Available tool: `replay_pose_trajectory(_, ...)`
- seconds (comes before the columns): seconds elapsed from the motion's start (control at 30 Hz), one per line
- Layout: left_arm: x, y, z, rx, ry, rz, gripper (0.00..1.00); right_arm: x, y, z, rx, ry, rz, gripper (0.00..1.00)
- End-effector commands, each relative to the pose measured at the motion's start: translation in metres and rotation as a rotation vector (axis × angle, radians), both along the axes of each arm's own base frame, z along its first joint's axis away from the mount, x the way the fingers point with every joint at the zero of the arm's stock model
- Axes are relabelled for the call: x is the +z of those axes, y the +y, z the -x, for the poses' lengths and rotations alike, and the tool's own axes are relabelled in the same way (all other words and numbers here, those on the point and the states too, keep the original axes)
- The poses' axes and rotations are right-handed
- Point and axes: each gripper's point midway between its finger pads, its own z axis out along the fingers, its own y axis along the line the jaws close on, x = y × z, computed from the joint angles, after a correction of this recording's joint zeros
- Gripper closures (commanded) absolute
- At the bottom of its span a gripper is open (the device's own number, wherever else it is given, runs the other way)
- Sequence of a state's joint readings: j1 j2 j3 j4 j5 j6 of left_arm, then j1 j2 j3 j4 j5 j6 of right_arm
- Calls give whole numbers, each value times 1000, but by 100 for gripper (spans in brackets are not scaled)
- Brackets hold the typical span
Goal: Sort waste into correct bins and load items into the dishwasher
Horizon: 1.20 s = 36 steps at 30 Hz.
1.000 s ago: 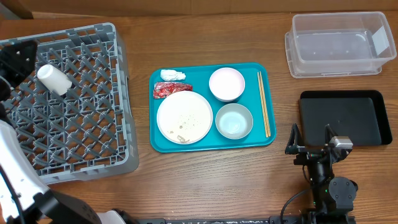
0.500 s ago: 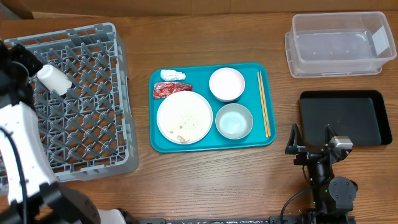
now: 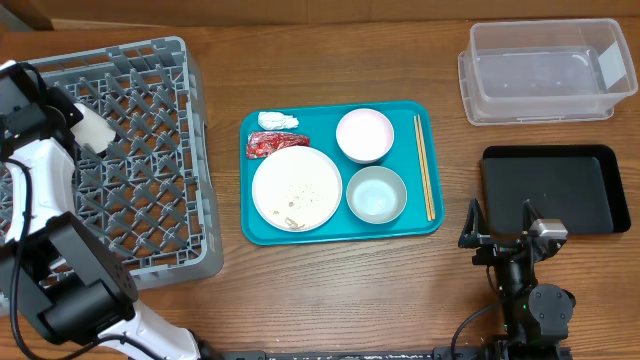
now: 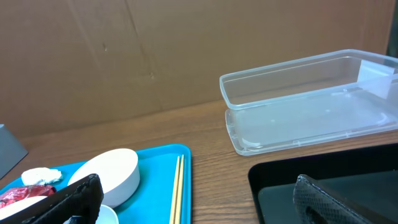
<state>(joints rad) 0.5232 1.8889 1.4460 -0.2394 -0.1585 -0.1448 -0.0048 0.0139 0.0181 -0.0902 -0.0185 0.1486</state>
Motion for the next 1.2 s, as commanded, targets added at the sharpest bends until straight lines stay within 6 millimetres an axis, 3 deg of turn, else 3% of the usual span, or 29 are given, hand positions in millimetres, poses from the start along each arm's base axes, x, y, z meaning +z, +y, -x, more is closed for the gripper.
replay_pose_trajectory(0.0,-16,-2,-4,-26,58,-35,96,-1,0,0,-1,-7,8,0)
replay_pose_trajectory(0.33,-23,-25,-14,-126,43,39,94,-1,0,0,-1,-7,7,0)
replay_pose_trajectory(0.6,-27,-24,-13,-121,54,41,94,-1,0,0,-1,-7,7,0)
replay_pose_trajectory(0.87,-50,-27,-8,-124,111,79,96,-1,0,0,-1,-7,7,0)
replay_pose_trajectory(1.07,-47,-32,0,-124,135,94,96,-1,0,0,-1,-7,7,0)
replay_pose_trajectory(1.17,-29,-36,6,-121,125,92,96,-1,0,0,-1,-7,7,0)
